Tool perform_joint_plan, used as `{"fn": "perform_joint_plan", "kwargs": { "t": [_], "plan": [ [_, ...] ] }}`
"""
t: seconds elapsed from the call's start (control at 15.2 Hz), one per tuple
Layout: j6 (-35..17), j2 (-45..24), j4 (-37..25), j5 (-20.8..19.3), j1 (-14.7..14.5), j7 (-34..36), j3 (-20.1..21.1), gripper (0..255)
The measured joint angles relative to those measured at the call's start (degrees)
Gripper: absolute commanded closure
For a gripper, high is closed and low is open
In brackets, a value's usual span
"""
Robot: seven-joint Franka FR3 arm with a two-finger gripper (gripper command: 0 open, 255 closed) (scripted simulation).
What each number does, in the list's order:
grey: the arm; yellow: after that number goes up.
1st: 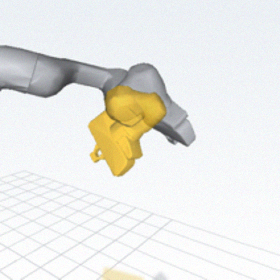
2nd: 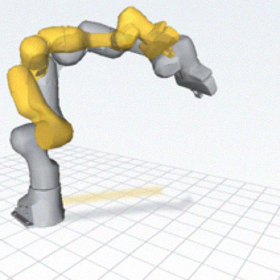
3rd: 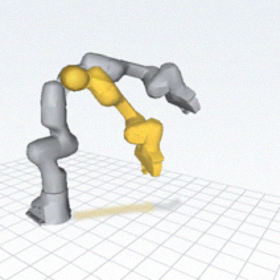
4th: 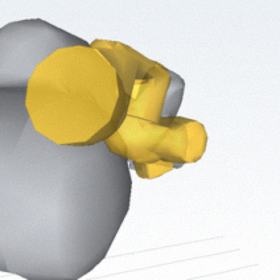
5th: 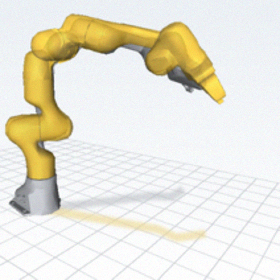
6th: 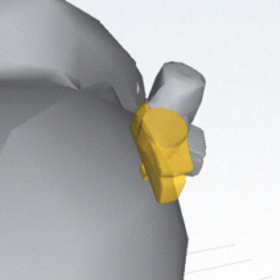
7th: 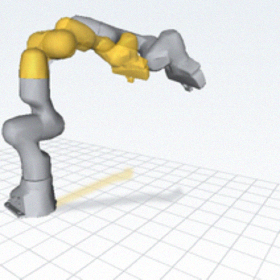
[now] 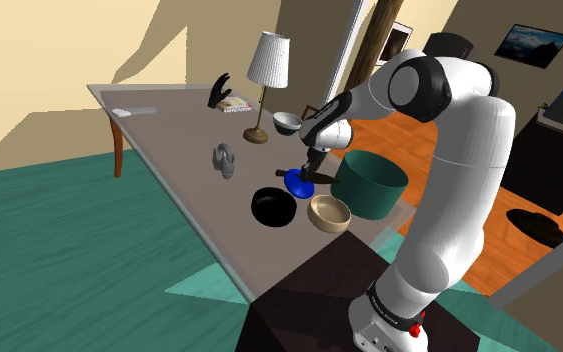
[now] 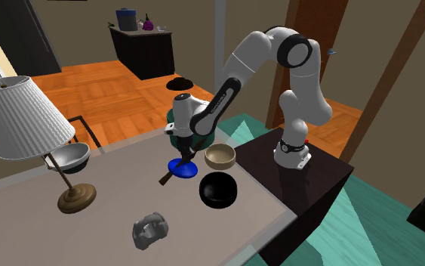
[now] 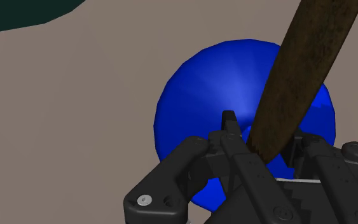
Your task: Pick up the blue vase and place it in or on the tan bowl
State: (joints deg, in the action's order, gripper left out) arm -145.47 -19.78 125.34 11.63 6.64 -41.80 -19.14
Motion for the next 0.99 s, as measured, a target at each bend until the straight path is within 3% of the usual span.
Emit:
{"fn": "perform_joint_plan", "kwargs": {
  "t": [0.99],
  "plan": [
    [7.73, 7.39, -0.81, -4.64, -1.62, 3.22, -2.15, 255]
  ]
}}
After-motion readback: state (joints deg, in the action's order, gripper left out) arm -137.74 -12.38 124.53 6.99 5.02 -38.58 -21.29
